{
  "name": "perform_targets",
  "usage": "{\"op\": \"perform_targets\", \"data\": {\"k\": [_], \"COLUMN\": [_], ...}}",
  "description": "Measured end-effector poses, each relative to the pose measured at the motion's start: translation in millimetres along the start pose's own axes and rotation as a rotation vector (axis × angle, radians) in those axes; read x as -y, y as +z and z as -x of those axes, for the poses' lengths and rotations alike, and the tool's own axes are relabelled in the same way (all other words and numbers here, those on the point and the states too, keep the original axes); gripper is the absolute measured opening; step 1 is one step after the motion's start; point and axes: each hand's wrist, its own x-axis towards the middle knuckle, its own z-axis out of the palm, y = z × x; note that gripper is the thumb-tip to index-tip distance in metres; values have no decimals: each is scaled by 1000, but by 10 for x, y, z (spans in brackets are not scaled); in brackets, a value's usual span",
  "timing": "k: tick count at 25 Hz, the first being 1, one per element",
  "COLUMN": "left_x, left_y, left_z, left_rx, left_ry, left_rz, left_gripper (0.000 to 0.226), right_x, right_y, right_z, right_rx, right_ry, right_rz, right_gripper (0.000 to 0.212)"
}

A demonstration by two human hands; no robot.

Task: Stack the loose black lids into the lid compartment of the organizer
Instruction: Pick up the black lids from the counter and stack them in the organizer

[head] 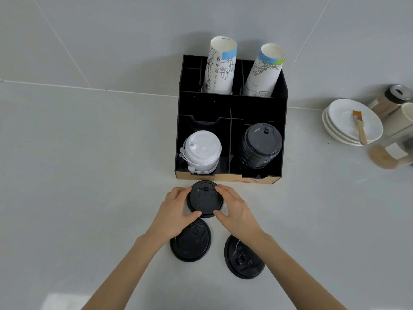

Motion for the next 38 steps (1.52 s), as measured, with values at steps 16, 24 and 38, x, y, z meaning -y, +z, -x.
{"op": "perform_targets", "data": {"k": [16,24,38], "left_x": [-403,-752,-1298], "left_y": [-103,-225,-251], "left_z": [108,56,-390], "left_rx": [-97,-149,-171], "left_ry": [201,310,359], "left_rz": [80,36,15], "left_gripper": [68,69,66], "right_x": [14,56,-45], "right_y": [-419,-803,-1318], "right_z": [247,303,106], "right_rx": [-162,-257,-371], "right_ry": [-102,-142,-95], "right_rz": [-23,-18,-7], "right_gripper": [56,55,53]}}
